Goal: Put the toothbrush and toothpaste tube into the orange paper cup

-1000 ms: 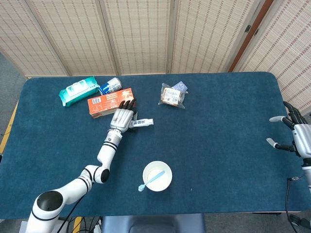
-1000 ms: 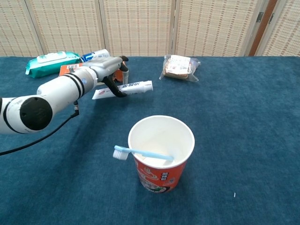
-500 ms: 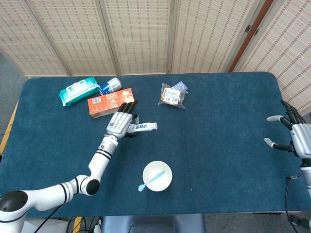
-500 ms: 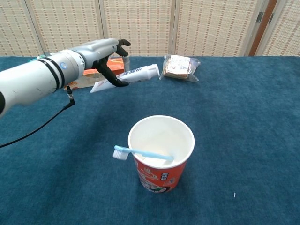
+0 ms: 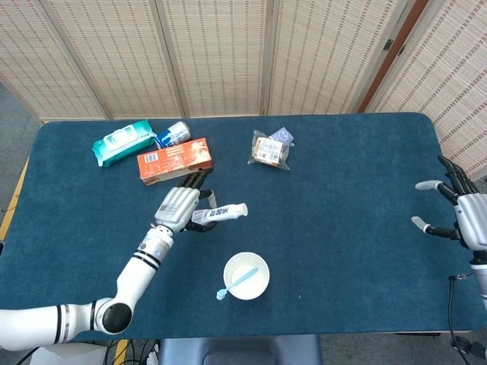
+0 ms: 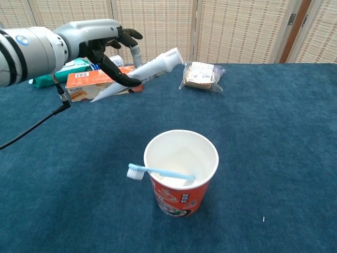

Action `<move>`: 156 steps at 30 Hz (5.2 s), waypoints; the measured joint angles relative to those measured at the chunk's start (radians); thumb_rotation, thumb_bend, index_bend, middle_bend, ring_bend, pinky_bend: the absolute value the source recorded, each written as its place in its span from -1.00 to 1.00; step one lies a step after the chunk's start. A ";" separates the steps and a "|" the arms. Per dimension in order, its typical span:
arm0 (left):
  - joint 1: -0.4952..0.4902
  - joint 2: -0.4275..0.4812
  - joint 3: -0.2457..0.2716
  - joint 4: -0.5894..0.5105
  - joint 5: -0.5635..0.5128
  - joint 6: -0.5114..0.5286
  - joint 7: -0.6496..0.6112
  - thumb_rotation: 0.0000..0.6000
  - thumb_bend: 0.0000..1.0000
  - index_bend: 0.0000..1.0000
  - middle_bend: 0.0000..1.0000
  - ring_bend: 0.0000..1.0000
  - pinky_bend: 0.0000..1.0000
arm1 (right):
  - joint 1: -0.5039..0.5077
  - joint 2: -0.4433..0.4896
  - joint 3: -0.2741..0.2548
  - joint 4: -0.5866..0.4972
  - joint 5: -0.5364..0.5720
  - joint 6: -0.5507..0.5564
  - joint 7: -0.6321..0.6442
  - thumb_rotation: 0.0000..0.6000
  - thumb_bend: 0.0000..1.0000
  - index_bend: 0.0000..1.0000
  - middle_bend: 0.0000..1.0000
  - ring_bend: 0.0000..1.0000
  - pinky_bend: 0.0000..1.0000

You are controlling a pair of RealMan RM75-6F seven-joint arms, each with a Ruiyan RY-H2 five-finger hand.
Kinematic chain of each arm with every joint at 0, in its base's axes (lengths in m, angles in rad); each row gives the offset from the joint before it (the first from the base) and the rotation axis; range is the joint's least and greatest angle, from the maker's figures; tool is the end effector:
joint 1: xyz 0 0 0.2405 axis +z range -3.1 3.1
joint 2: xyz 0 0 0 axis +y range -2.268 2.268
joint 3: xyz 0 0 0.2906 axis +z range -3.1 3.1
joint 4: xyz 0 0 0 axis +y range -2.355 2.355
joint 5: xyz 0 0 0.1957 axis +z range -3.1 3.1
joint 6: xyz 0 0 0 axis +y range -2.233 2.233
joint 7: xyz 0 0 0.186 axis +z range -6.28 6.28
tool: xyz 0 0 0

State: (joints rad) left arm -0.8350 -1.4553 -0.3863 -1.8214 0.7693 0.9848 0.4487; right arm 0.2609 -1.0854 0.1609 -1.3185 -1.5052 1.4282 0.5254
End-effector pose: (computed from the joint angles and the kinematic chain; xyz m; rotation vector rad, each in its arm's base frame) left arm -0.0733 0.4076 0.0267 -1.7479 -1.2245 -1.1408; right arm -0.3313 -0.3113 0.2483 1.3497 -0.9060 1.2419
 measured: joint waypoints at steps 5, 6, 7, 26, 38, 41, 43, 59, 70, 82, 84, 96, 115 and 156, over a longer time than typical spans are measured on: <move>0.010 0.061 -0.006 -0.128 -0.053 -0.012 -0.065 1.00 -0.47 0.18 -1.00 -1.00 -1.00 | -0.011 0.006 -0.004 -0.014 -0.012 0.024 0.000 1.00 -0.81 -0.24 -0.98 -1.00 -0.61; 0.011 0.072 -0.006 -0.150 -0.060 -0.016 -0.084 1.00 -0.47 0.18 -1.00 -1.00 -1.00 | -0.014 0.007 -0.006 -0.017 -0.013 0.029 0.001 1.00 -0.81 -0.24 -0.98 -1.00 -0.61; 0.012 0.078 -0.006 -0.164 -0.064 -0.019 -0.098 1.00 -0.47 0.18 -1.00 -1.00 -1.00 | -0.016 0.008 -0.006 -0.018 -0.014 0.032 0.003 1.00 -0.81 -0.24 -0.98 -1.00 -0.61; 0.036 0.149 -0.053 -0.262 -0.035 -0.242 -0.527 1.00 -0.47 0.19 -1.00 -1.00 -1.00 | -0.046 -0.002 -0.021 -0.001 -0.020 0.066 0.033 1.00 -0.81 -0.24 -0.98 -1.00 -0.61; 0.003 0.039 -0.039 -0.127 0.001 -0.276 -0.673 1.00 -0.47 0.18 -1.00 -1.00 -1.00 | -0.055 -0.014 -0.023 0.022 -0.015 0.070 0.054 1.00 -0.81 -0.24 -0.98 -1.00 -0.61; -0.001 0.002 -0.040 -0.097 0.022 -0.273 -0.713 1.00 -0.47 0.19 -1.00 -1.00 -1.00 | -0.059 -0.018 -0.024 0.033 -0.012 0.070 0.063 1.00 -0.81 -0.24 -0.98 -1.00 -0.61; -0.003 -0.019 -0.042 -0.079 0.038 -0.266 -0.732 1.00 -0.47 0.19 -1.00 -1.00 -1.00 | -0.062 -0.020 -0.025 0.043 -0.009 0.072 0.072 1.00 -0.81 -0.24 -0.98 -1.00 -0.61; 0.010 -0.095 -0.004 -0.025 0.111 -0.240 -0.809 1.00 -0.47 0.20 -1.00 -1.00 -1.00 | -0.083 -0.041 -0.030 0.099 -0.009 0.087 0.128 1.00 -0.81 -0.24 -0.98 -1.00 -0.61; 0.032 -0.113 0.028 0.008 0.158 -0.243 -0.848 1.00 -0.47 0.20 -1.00 -1.00 -1.00 | -0.077 -0.046 -0.029 0.102 -0.013 0.078 0.129 1.00 -0.81 -0.24 -0.98 -1.00 -0.61; 0.062 -0.137 0.057 0.050 0.223 -0.260 -0.915 1.00 -0.47 0.20 -1.00 -1.00 -1.00 | -0.077 -0.046 -0.029 0.099 -0.014 0.077 0.128 1.00 -0.81 -0.24 -0.98 -1.00 -0.61; 0.068 -0.141 0.063 0.056 0.239 -0.262 -0.923 1.00 -0.47 0.20 -1.00 -1.00 -1.00 | -0.077 -0.046 -0.029 0.099 -0.014 0.077 0.128 1.00 -0.81 -0.24 -0.98 -1.00 -0.61; 0.092 -0.184 0.101 0.107 0.339 -0.250 -0.959 1.00 -0.47 0.18 -1.00 -1.00 -1.00 | -0.080 -0.050 -0.030 0.102 -0.014 0.079 0.129 1.00 -0.81 -0.24 -0.98 -1.00 -0.61; 0.114 -0.258 0.142 0.221 0.482 -0.193 -1.029 1.00 -0.47 0.15 -1.00 -1.00 -1.00 | -0.084 -0.063 -0.033 0.120 -0.013 0.078 0.145 1.00 -0.81 -0.24 -0.98 -1.00 -0.61; 0.117 -0.279 0.191 0.269 0.541 -0.169 -1.063 1.00 -0.47 -0.47 -1.00 -1.00 -1.00 | -0.077 -0.075 -0.033 0.140 -0.017 0.071 0.164 1.00 -0.81 -0.24 -0.98 -1.00 -0.61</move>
State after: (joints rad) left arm -0.7178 -1.7342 -0.1958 -1.5528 1.3100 0.8159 -0.6144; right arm 0.1838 -1.1600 0.1283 -1.1781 -1.5219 1.4990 0.6890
